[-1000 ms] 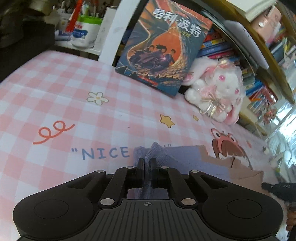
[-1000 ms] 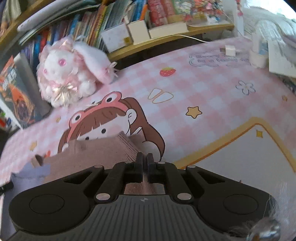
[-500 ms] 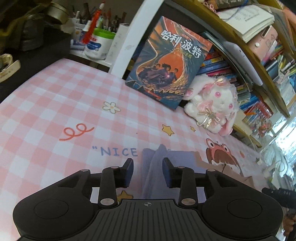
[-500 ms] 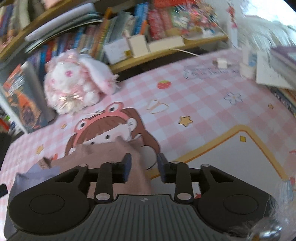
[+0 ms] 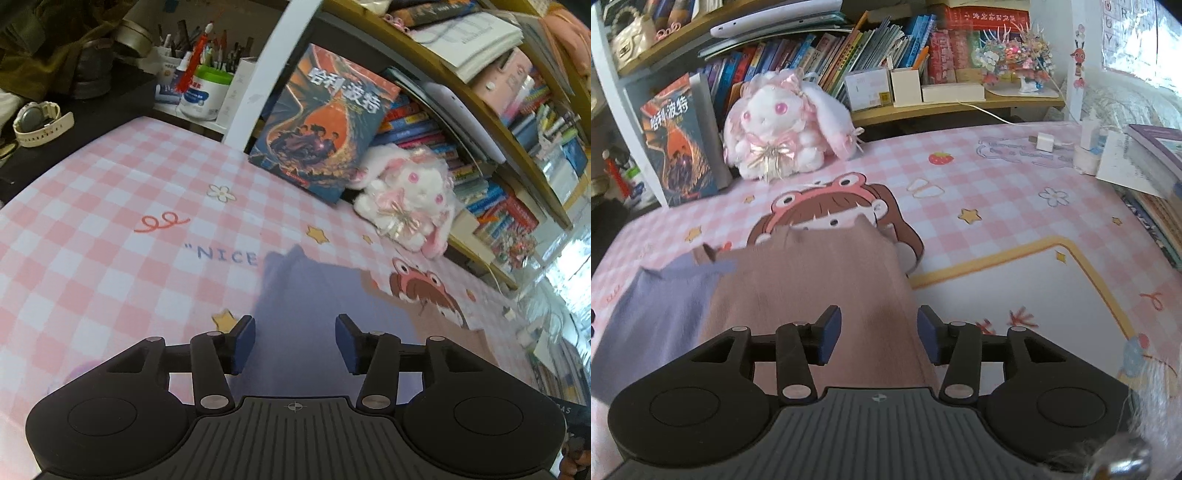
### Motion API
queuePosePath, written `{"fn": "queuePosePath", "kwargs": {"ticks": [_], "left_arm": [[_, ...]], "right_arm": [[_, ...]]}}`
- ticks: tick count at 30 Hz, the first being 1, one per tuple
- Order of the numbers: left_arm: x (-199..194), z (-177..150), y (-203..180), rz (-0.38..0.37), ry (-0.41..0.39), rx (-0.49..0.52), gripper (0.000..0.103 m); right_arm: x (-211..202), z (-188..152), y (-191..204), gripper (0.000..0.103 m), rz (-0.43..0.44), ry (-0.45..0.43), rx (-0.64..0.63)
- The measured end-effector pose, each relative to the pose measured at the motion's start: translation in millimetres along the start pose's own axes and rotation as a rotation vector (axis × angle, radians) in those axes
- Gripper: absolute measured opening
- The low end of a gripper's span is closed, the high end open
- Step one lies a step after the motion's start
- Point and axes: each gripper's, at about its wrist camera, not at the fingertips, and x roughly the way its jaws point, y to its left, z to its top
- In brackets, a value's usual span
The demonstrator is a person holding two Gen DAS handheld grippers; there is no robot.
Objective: Fold clothes
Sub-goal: 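Lower the hem onto the sweater and open both grippers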
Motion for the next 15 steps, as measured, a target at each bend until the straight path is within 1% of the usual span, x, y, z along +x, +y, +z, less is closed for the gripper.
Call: {"fn": "queuePosePath", "kwargs": {"ticks": [2,4,6,7,12,14,15], "left_arm": [[-5.3,-8.6,-8.4,0.010,0.006,0.016,0.049],[-10.0,-18.4,-17.1,0.018,0.015,0.026,0.051],[-13.7,-29.0,-26.0,0.024,0.028,0.031,0.053],[-15.1,-34.7,-31.1,0.027,0.037,0.035,0.054],[-21.8,-61.5,-55.9,0.057,0.071,0.068,0.058],[-25.5,-70.9,-65.0,0.068,0.080,0.077,0.062],[-27.6,-75.8,-69.5,0.073,0.083,0.082,0.062]], "right_arm": [[-6.2,-7.6,-2.2,0.046,-0.016,0.003,-0.009],[-12.2,-15.4,-3.6,0.053,-0.029,0.008,-0.022],[-18.0,-23.2,-4.3,0.056,-0.037,0.015,-0.038],[-20.5,-27.3,-4.1,0.060,-0.035,0.021,-0.050],[-32.0,-42.2,-6.2,0.074,-0.012,0.030,-0.108],[-37.3,-46.7,-10.0,0.074,-0.002,0.030,-0.126],[-39.7,-48.9,-12.7,0.077,0.002,0.032,-0.131]]}}
